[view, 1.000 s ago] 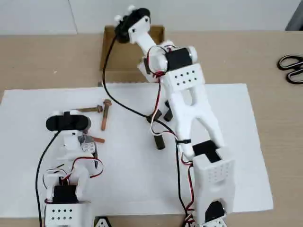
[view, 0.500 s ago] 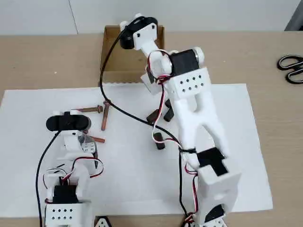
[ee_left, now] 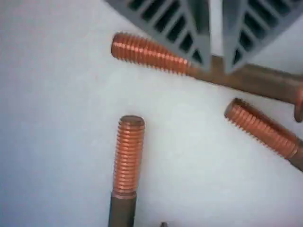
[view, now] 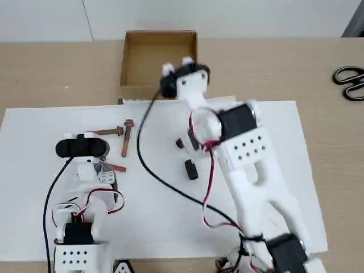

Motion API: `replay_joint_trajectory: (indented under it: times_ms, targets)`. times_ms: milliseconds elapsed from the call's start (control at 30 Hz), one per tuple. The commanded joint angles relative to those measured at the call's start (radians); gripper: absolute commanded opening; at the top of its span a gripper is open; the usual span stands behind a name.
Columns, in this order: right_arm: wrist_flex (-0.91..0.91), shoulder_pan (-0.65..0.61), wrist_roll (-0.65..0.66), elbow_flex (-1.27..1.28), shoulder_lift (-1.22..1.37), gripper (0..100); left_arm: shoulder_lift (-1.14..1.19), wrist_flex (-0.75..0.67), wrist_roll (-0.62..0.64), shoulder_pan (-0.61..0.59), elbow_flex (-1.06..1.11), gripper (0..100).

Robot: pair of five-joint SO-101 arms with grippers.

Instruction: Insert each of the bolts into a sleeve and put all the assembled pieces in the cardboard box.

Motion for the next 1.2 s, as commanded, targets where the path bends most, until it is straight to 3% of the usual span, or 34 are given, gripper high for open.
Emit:
replay_joint_trajectory:
  times_ms: [0, 333, 667, 967, 1167]
  targets:
    - [-0.061, 0.025, -0.012, 0.140, -0.081, 1.5, -0.008, -0.026, -0.006, -0.008, -0.004, 1]
    - [-0.203, 0.064, 0.038, 0.226, 0.001, 1.6, -0.008, -0.020, -0.005, -0.011, -0.004, 1]
    - [-0.400, 0.002, -0.032, 0.299, 0.127, 1.6, -0.008, -0.018, -0.005, -0.011, -0.004, 1]
    - [-0.429, -0.050, -0.034, 0.315, 0.136, 9.6, -0.008, -0.018, -0.005, -0.011, -0.004, 1]
    - [-0.483, -0.050, -0.034, 0.388, 0.134, 9.7, -0.008, -0.018, -0.005, -0.011, -0.004, 1]
